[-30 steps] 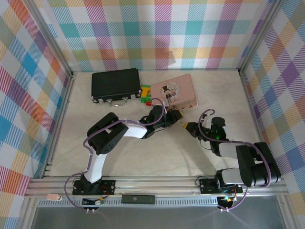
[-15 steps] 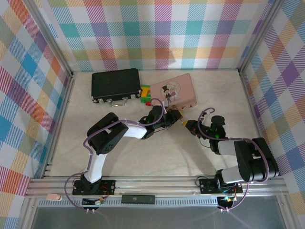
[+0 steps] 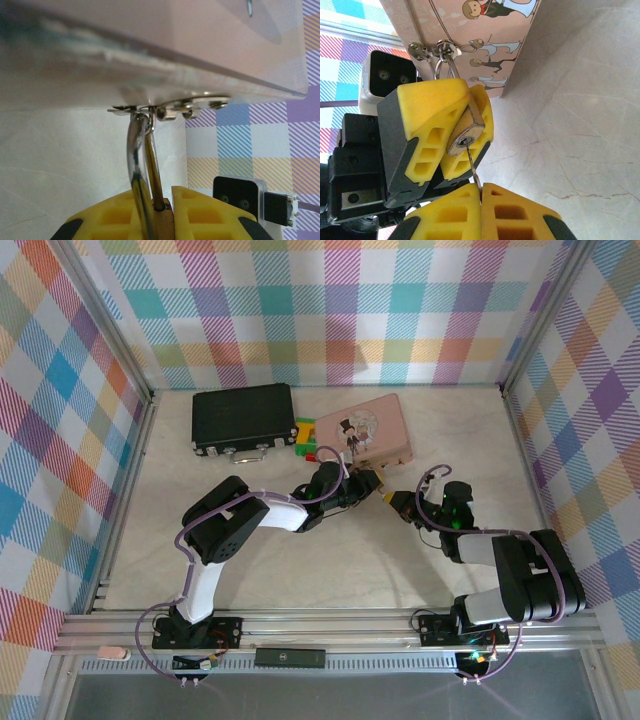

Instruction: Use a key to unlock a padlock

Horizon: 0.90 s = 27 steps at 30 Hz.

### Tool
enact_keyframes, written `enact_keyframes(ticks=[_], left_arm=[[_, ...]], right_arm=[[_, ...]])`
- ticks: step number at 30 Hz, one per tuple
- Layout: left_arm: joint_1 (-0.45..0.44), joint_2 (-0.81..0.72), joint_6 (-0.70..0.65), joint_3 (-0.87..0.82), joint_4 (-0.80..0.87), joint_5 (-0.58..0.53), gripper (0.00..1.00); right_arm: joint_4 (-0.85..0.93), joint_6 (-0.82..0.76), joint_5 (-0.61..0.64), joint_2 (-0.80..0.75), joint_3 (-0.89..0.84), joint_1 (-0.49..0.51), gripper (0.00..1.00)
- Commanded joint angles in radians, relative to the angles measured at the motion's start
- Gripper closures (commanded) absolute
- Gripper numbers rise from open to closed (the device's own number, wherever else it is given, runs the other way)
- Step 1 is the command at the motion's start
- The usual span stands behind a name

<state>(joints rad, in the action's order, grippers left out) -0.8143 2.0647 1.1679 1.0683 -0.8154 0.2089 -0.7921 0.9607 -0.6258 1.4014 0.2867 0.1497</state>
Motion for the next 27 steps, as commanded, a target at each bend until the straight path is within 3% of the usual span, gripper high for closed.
enact_keyframes(ticks=[1, 16, 27], left_arm=[[-0.003, -0.029, 0.065, -0.022, -0.018, 0.047, 1.0], [-0.005, -0.004, 0.078, -0.007, -0.014, 0.029, 1.0], [-0.002, -0.008, 0.093, -0.008, -0.019, 0.008, 1.0]], right_arm=[[-0.039, -0.014, 0.001, -0.015, 0.043, -0.006, 1.0], [0.041, -0.023, 0.003, -0.103, 0.044, -0.005, 1.0], [0.072, -0.031, 0.031, -0.038, 0.037, -0.006, 1.0]])
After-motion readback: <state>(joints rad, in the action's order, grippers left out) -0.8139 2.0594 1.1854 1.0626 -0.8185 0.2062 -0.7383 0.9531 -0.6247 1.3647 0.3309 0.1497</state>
